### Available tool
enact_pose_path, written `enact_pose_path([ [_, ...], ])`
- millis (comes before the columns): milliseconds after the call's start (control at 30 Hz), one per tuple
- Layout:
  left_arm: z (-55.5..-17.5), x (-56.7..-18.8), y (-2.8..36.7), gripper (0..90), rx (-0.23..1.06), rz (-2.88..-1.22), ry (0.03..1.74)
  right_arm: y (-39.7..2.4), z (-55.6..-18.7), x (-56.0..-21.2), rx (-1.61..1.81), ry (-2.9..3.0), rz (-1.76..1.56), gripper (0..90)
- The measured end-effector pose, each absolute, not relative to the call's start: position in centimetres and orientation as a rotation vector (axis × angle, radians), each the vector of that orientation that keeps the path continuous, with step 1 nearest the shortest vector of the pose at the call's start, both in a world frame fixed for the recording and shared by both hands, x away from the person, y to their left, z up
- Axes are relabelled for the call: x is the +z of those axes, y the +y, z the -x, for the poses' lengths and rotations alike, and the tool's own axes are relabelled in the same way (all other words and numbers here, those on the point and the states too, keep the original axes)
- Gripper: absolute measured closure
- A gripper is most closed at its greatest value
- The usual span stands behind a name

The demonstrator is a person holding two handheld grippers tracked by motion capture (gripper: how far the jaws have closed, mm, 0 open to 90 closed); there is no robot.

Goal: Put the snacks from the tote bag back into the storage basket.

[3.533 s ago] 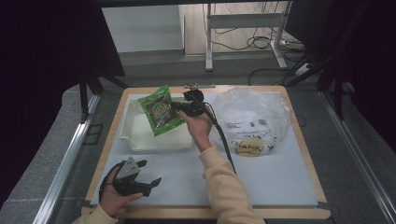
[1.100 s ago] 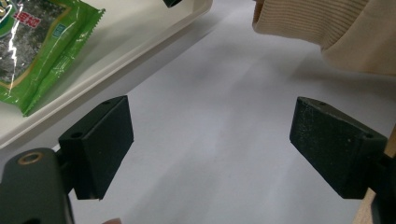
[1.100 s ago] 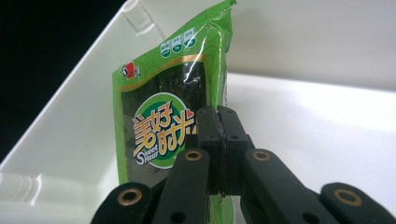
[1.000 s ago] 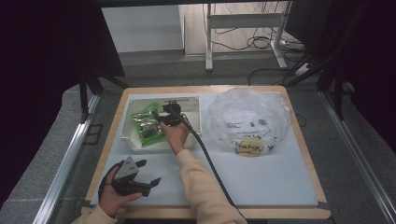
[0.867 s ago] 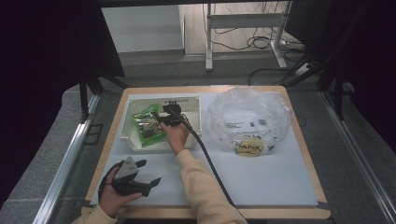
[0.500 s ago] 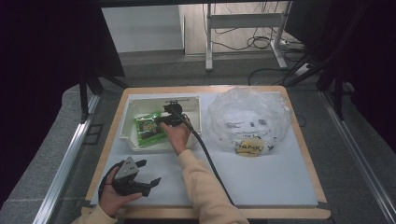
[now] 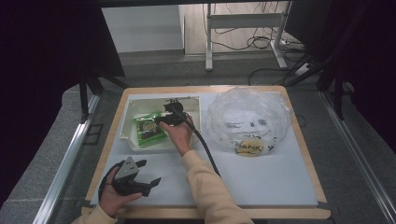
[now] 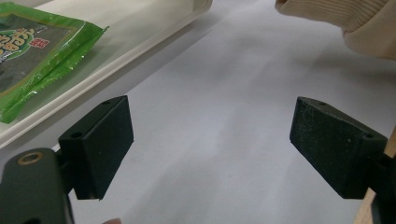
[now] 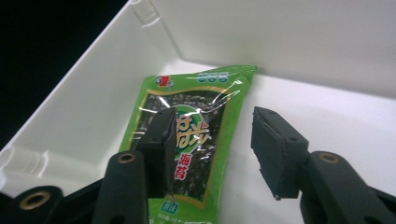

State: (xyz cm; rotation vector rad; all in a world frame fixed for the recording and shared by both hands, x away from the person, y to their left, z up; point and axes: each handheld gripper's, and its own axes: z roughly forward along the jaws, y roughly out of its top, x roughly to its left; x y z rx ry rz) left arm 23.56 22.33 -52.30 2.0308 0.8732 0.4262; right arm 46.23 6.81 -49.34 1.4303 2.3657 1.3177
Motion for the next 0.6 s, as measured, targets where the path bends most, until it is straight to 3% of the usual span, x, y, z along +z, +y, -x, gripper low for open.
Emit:
enact_pose_path([
  [600,-23.6,-52.3,22.5,13.6,0.435,-2.026,0.884,4.7,-43.9,-46.1,1.324,2.412,-1.243,46.1],
])
